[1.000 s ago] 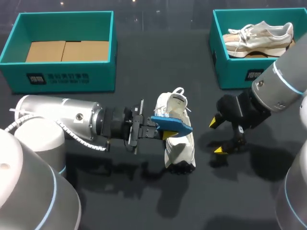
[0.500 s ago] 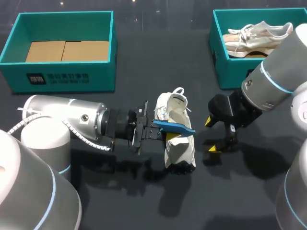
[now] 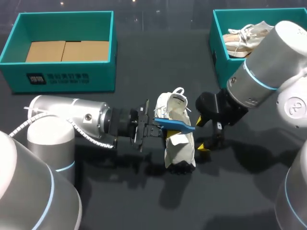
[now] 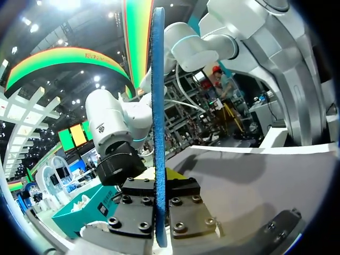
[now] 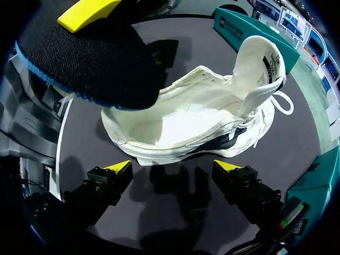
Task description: Take the shoe out of the shoebox, open the shoe tongue, remove and reinsert the insole, then place the shoe into the shoebox
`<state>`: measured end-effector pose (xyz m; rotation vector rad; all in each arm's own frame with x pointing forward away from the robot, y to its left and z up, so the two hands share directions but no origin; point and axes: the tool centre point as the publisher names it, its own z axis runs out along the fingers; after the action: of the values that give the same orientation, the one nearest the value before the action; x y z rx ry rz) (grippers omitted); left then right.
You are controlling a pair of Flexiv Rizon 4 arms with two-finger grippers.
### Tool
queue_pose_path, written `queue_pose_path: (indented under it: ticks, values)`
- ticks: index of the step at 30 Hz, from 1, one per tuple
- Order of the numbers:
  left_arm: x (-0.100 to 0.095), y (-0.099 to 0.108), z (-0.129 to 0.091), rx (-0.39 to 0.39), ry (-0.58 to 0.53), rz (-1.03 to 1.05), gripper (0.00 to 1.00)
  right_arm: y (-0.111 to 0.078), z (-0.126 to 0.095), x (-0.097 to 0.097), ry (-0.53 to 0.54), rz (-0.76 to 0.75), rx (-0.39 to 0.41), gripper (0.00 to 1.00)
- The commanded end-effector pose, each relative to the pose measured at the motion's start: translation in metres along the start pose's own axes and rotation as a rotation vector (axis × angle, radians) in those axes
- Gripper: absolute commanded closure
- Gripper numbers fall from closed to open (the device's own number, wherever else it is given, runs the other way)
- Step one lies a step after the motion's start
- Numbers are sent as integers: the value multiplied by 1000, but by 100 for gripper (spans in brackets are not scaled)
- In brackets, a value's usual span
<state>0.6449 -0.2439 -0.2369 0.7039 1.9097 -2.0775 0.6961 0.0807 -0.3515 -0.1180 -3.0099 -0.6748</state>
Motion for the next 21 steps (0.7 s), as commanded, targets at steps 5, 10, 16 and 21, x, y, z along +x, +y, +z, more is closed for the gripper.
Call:
queue_pose_path:
  ticks: [5,10,16,21]
  values:
    - [0,3,3,-5,7,52,100,-2,2,2,-1,1,-12,0]
    - [0,3,3,-5,7,52,100,-2,2,2,-1,1,-12,0]
    - [1,19,13,-19,4,54,100,-2,2,2,-1,1,-12,0]
    - [5,26,18,-16,-5,82,100,-2,2,2,-1,1,-12,0]
